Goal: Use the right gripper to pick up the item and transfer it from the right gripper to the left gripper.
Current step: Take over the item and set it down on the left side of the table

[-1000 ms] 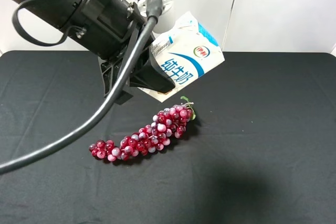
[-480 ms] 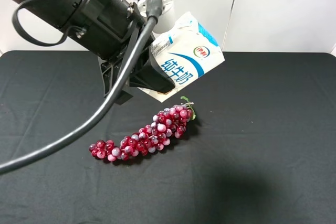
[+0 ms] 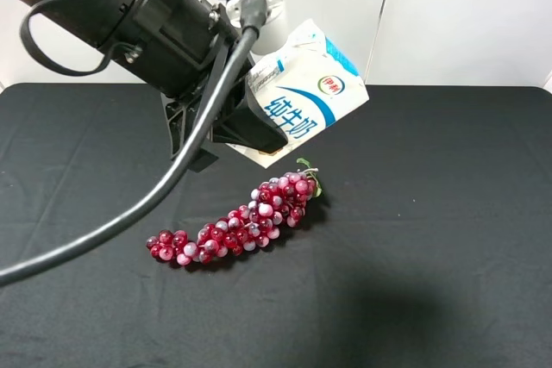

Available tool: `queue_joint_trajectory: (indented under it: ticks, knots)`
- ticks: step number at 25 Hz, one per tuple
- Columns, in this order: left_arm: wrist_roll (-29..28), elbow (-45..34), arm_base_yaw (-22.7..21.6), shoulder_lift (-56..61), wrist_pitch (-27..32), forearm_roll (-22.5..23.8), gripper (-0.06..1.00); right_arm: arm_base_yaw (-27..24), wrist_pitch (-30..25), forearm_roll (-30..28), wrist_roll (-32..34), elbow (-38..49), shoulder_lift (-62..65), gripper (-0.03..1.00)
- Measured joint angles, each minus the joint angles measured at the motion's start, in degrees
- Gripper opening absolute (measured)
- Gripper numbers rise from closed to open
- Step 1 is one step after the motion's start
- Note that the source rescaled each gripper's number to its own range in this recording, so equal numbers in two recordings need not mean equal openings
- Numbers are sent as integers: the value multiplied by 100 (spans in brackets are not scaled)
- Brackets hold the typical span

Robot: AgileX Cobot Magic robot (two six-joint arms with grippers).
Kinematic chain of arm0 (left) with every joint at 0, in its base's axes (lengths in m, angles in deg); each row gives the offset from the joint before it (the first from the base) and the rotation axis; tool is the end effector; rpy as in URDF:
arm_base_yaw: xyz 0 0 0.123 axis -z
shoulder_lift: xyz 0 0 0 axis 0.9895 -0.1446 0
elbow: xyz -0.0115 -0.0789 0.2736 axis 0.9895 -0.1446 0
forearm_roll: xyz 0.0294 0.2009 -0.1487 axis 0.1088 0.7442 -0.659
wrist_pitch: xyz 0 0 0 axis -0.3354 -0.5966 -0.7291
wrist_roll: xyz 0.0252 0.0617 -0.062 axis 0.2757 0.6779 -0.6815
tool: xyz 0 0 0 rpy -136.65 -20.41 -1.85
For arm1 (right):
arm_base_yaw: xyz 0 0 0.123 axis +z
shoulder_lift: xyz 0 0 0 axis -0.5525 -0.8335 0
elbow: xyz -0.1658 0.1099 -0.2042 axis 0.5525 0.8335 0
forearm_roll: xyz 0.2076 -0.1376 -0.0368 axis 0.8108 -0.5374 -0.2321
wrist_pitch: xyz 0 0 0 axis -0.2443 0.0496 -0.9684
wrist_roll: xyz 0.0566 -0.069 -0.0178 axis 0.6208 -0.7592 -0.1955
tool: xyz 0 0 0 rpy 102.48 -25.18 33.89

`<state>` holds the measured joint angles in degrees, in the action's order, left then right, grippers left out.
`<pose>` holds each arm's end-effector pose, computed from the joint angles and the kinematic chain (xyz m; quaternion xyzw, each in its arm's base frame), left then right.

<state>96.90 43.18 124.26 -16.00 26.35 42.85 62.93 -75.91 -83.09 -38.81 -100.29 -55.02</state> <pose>0.2059 -0.2296 0.3064 0.6274 0.6686 -0.1736 0.3594 -0.0002 0.0023 0.2784 -0.2454 0.8171 0.1276 0.5058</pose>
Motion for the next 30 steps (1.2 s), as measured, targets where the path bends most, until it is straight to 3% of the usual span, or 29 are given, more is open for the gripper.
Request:
queue_joint_trajectory:
  ticks: [7, 13, 19, 30]
  knots:
    - [-17, 0, 0, 0, -89, 0, 0, -118, 6, 0, 0, 0, 5, 100]
    - [-572, 0, 0, 0, -341, 155, 0, -1232, 7, 0, 7, 4, 170, 100]
    - [-1934, 5, -7, 17, -430, 808, 0, -1843, 7, 5, 9, 4, 176, 100]
    - [-5033, 461, -12, 17, 460, 3181, 0, -1868, 7, 17, 9, 4, 176, 100]
